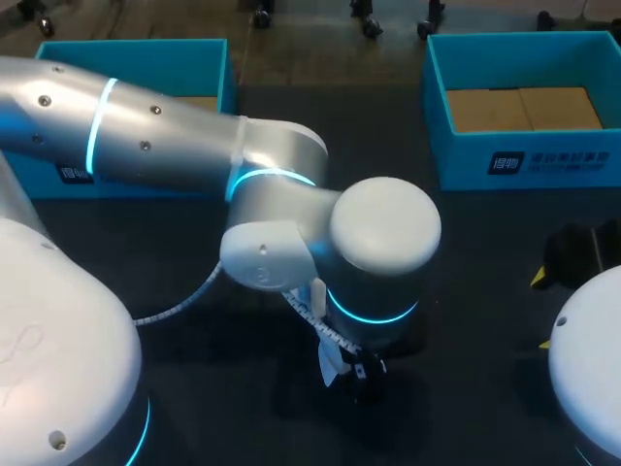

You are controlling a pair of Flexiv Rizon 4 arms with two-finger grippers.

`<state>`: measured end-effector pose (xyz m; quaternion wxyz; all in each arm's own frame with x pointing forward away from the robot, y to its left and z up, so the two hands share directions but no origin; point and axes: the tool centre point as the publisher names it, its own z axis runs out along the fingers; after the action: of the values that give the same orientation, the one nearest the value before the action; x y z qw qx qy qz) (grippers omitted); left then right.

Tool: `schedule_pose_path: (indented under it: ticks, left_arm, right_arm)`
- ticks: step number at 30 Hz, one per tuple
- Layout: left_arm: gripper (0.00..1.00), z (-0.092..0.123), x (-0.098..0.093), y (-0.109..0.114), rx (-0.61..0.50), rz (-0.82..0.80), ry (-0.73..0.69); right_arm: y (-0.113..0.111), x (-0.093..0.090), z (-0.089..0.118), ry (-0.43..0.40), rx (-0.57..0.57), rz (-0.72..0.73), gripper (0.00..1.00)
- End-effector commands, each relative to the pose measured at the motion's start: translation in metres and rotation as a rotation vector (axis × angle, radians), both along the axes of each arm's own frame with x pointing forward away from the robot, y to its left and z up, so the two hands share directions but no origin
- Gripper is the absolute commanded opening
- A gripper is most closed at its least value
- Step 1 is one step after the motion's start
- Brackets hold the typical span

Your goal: Take the shoe out of the shoebox, open the shoe tongue, remove and reinsert the insole, then place the shoe into the shoebox

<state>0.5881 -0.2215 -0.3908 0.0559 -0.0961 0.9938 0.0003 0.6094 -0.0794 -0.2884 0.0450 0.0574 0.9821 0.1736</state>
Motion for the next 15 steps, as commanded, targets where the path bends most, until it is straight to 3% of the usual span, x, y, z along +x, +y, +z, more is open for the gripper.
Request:
schedule_pose_path:
  ticks: [1,2,4,5,6,15]
  left_arm:
    - [0.75,-0.0073,0.0001,0.0002,-0.003,0.009,0.004]
    - [0.57,-0.0077,0.0000,0.0002,-0.004,0.009,0.009]
    - [0.37,-0.0090,-0.0005,0.0002,0.002,0.015,0.010]
    - [0.13,-0.0095,-0.0006,0.0002,0.005,0.016,0.013]
    - [0.00,-0.0101,-0.0007,0.0003,0.010,0.021,0.013]
    - [0.00,-0.0077,-0.0003,0.0064,0.013,0.029,0.028]
  right_arm:
    - [0.0001,-0.0019,0.0006,-0.002,-0.002,-0.001,1.00]
    - [0.0001,-0.0019,0.0006,-0.002,-0.002,-0.001,1.00]
    - [0.0001,-0.0019,0.0006,-0.002,-0.002,-0.001,1.00]
    - [0.0001,-0.0019,0.0006,-0.002,-0.002,-0.001,1.00]
    - [0.0001,-0.0019,0.0006,-0.002,-0.002,-0.001,1.00]
    - [0.0001,-0.0019,0.0006,-0.002,-0.002,-0.001,1.00]
